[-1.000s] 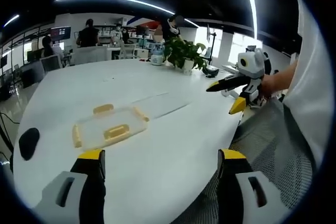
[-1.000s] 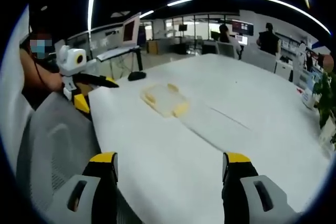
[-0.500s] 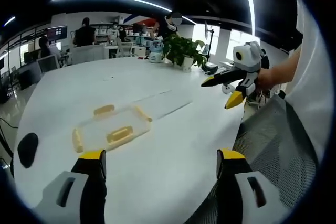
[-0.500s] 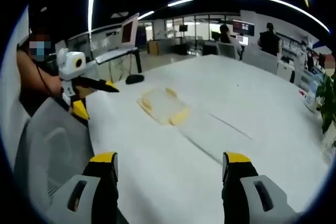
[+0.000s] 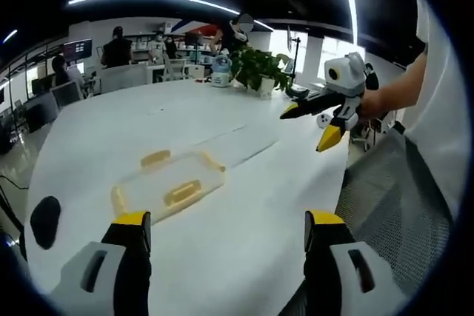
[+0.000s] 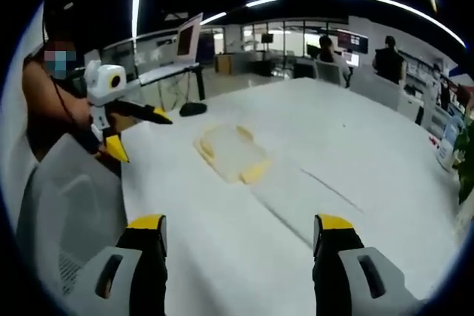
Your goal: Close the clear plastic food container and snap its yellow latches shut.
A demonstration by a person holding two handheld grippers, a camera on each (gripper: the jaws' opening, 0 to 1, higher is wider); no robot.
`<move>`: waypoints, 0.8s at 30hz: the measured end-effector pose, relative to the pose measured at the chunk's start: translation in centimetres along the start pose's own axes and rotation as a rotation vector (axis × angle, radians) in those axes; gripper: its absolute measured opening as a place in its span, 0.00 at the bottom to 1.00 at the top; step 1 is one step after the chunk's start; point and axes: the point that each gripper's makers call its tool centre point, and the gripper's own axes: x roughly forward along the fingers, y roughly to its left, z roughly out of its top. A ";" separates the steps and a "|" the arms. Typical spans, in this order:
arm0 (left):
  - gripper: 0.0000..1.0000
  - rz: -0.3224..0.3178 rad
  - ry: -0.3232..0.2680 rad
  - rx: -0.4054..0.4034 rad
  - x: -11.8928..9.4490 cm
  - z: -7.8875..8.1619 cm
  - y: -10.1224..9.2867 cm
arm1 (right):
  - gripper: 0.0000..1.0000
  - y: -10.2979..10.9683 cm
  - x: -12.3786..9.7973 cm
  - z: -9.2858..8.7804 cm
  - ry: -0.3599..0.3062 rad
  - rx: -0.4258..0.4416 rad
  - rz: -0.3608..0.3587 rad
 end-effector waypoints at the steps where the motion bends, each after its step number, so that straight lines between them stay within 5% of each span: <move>1: 0.87 -0.001 0.008 0.009 0.0 -0.1 0.2 | 0.82 0.0 0.1 0.1 0.001 -0.002 0.002; 24: 0.86 -0.020 0.063 0.096 0.9 -0.4 3.7 | 0.81 -0.8 2.8 1.9 0.015 -0.046 0.031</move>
